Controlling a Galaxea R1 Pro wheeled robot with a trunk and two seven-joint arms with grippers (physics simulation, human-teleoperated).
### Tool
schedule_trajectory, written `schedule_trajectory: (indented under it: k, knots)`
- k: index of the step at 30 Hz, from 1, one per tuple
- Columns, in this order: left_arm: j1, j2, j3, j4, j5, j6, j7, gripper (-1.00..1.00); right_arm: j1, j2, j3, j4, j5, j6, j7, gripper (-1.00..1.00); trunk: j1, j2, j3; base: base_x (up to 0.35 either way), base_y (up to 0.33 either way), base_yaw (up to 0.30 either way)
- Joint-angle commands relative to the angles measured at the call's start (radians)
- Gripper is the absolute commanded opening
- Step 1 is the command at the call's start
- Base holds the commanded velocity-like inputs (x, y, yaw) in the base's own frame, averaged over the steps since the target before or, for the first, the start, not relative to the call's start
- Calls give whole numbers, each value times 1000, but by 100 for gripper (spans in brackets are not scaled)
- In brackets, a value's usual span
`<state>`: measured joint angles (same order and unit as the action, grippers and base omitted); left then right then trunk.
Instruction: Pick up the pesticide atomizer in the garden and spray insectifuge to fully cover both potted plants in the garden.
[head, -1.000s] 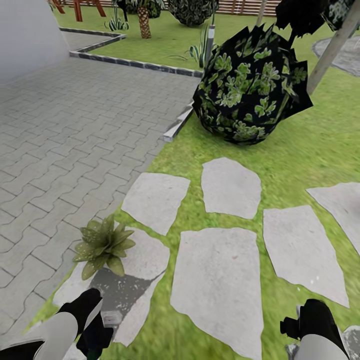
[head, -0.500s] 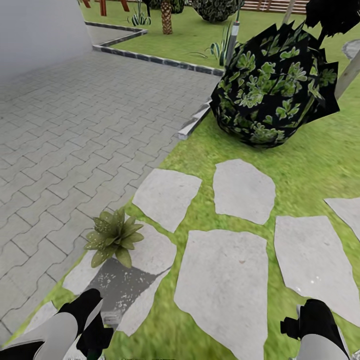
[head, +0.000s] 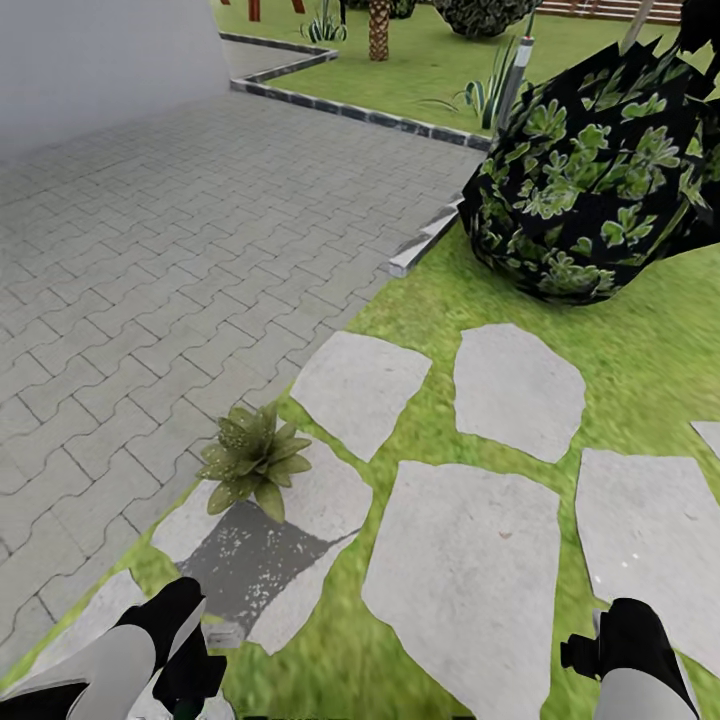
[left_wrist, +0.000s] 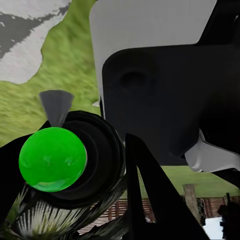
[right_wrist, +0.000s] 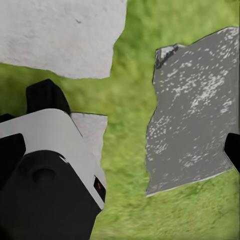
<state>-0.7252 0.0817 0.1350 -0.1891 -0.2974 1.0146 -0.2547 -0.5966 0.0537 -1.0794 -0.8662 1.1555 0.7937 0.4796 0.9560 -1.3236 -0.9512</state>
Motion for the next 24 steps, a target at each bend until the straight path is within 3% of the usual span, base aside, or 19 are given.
schedule_trajectory:
  k: [1,15,24]
  knots:
    - [0,0,7,-1,-11,4,-6,-100,-1,1,-4,-2,10,-1,10,100,0,0,-1,0,-154,219]
    - [0,0,8,-1,-11,4,-6,-100,-2,1,-4,-2,11,-1,10,100,0,0,-13,63,-317,219]
    - [0,0,8,-1,-11,4,-5,-100,-1,1,-4,-2,10,-1,10,100,0,0,-16,58,-306,85]
